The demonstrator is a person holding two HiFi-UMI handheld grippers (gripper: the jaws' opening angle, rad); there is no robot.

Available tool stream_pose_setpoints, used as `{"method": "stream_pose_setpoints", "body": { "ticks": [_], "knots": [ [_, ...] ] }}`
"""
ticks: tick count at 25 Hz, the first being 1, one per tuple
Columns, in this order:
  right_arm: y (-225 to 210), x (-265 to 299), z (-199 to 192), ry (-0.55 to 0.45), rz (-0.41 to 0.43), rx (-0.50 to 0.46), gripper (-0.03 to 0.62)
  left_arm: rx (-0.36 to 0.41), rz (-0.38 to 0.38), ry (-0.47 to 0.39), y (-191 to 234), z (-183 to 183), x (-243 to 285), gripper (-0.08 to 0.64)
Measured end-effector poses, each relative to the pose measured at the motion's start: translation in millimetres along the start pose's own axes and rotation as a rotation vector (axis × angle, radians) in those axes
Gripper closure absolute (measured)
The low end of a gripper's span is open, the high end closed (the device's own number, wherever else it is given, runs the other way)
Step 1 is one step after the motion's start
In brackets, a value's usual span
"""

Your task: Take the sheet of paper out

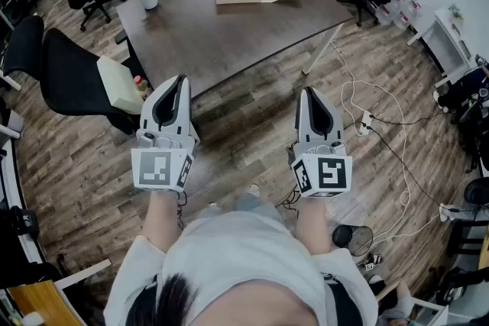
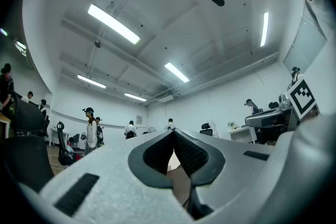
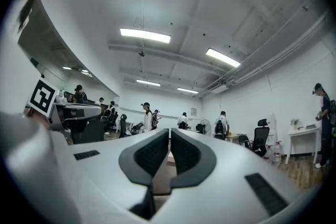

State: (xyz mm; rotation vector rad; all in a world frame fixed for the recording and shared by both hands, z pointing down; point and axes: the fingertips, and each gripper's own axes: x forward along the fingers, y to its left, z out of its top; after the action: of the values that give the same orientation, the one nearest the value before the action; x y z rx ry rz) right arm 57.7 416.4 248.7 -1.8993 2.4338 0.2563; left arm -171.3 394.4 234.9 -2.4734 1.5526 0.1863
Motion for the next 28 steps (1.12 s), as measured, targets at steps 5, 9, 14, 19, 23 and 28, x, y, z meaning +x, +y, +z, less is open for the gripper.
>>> {"method": "stream_pose_setpoints", "body": {
  "ticks": [5, 9, 14, 19, 23, 28],
  "knots": [
    [-6.9, 4.6, -0.4, -0.001, 0.004, 0.003, 0.574, 0.003, 0.004, 0.004, -2.5, -2.1, 6.9, 0.551],
    [-11.6, 10.9, -1.4, 0.001, 0.017, -0.005, 0.574, 0.004, 0.011, 0.005, -4.3, -2.0, 14.0, 0.551],
    [-22.9, 19.3, -4.1, -0.016, 0.026, 0.003, 0.574, 0.010, 0.021, 0.004, -9.2, -4.7, 25.5, 0.551],
    [-40.9, 29.3, -6.5, -0.036, 0.043, 0.021, 0.574, 0.024, 0.035, 0.001, -18.8, -6.9, 41.0, 0.551],
    [-52.7, 40.1, -13.7, -0.027, 0.064, 0.028, 0.574, 0.017, 0.036, -0.005, -26.5, -10.4, 54.1, 0.551],
    [-68.4, 49.6, -19.2, -0.023, 0.101, 0.027, 0.574, 0.013, 0.052, -0.008, -40.8, -12.8, 72.5, 0.551]
  ]
}}
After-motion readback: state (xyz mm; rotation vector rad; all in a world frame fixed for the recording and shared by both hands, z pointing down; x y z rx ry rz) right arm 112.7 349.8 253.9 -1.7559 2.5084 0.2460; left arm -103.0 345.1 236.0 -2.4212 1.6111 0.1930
